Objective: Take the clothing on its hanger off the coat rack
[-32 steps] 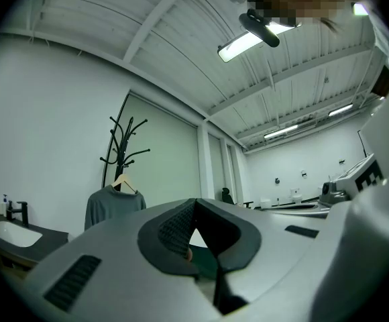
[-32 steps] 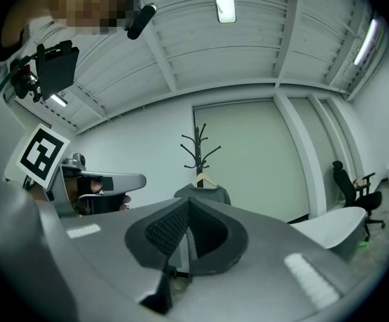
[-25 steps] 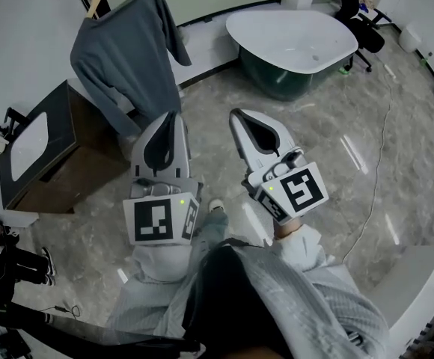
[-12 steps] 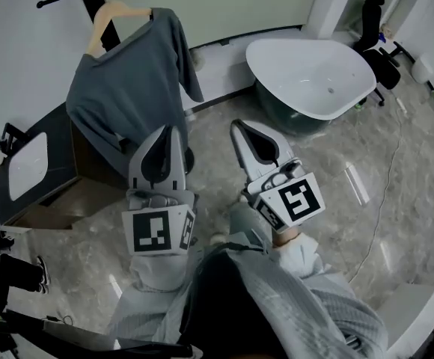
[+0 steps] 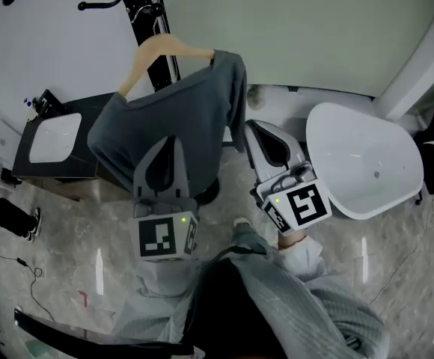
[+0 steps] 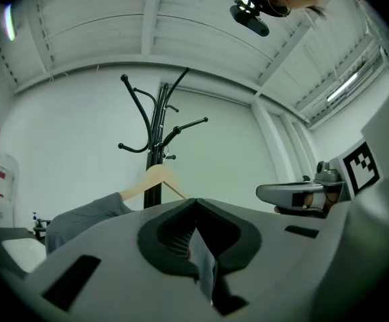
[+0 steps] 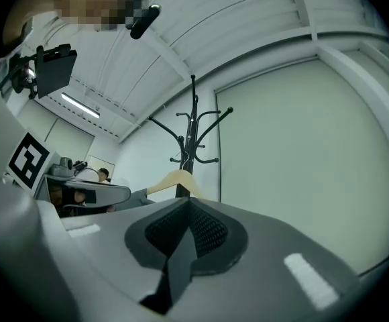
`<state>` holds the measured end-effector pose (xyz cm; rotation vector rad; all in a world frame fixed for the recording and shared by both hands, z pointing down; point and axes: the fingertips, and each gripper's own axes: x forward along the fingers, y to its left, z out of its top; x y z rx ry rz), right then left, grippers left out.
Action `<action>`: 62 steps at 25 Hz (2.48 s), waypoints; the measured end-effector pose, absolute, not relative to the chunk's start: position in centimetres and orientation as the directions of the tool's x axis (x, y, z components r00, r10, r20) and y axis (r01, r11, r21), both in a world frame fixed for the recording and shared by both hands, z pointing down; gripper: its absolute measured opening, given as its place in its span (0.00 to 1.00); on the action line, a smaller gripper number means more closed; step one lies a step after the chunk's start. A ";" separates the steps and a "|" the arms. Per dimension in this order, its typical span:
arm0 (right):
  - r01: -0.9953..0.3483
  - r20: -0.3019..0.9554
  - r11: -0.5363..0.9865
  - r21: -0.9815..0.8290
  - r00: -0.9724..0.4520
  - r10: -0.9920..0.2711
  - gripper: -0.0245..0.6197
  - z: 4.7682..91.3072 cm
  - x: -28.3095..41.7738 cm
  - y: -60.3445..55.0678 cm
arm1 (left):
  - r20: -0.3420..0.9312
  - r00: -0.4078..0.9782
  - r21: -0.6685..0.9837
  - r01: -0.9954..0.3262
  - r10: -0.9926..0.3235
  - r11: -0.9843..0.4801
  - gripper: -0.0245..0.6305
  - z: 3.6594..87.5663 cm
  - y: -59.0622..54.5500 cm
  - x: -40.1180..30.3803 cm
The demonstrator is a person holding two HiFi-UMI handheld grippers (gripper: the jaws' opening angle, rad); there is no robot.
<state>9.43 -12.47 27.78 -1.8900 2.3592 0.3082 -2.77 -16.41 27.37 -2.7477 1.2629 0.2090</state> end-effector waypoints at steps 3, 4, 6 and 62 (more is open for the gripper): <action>-0.948 -0.206 0.291 0.131 -0.313 -0.927 0.04 26.3 11.7 -16.3 | -0.173 0.571 -0.047 -0.819 -0.803 -0.572 0.04 26.2 -18.7 -0.6; -0.937 -0.204 0.314 0.151 -0.341 -0.918 0.04 26.0 12.2 -17.4 | -0.174 0.541 -0.048 -0.839 -0.823 -0.542 0.04 26.0 -19.3 -0.2; -0.913 -0.199 0.361 0.192 -0.397 -0.896 0.04 25.8 12.8 -19.4 | -0.171 0.472 -0.057 -0.881 -0.865 -0.469 0.04 26.0 -20.1 0.3; -0.663 -0.148 0.180 0.727 -0.407 -0.901 0.20 22.7 9.3 -33.4 | -0.161 0.043 -0.803 -0.586 -0.986 0.106 0.21 21.7 -31.8 -1.4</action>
